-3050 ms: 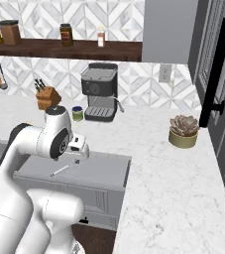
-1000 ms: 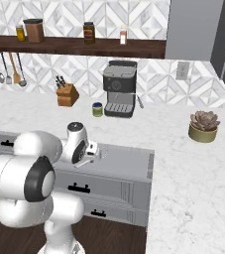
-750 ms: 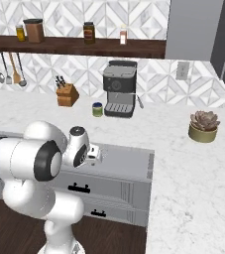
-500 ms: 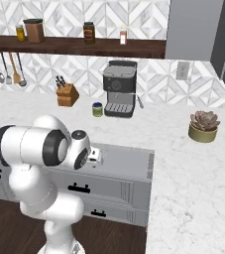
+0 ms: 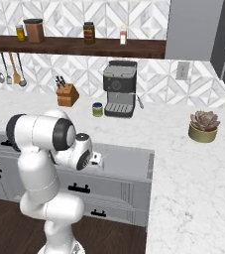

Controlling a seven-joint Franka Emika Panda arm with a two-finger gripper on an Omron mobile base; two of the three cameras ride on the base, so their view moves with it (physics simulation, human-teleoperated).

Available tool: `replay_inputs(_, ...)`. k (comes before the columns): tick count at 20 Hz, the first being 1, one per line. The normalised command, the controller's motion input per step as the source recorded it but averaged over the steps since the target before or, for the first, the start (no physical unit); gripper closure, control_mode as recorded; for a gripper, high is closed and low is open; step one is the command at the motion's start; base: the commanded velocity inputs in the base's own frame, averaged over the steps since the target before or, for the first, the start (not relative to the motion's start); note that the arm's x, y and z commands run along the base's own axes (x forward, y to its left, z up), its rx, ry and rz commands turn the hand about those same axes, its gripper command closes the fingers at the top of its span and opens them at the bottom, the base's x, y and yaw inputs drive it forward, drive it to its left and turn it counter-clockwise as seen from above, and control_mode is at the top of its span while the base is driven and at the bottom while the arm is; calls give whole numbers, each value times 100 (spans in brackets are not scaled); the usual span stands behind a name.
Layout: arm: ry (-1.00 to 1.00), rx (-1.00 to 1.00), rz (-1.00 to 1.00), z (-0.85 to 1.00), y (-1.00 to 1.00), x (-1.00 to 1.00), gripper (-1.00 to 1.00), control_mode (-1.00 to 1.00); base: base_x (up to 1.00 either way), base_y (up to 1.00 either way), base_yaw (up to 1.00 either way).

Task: Pick the whisk from the drawer and place it on the counter.

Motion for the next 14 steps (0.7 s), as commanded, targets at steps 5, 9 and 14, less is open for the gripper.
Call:
replay_inputs(5,31,0,6,-21,-7,-97,-100,-100,0,0,0)
replay_inputs(9,20,0,10,0,-10,-100,-100,-100,0,0,0)
replay_inputs(14,9,4,14,54,-2,-55,-100,-100,0,0,0)
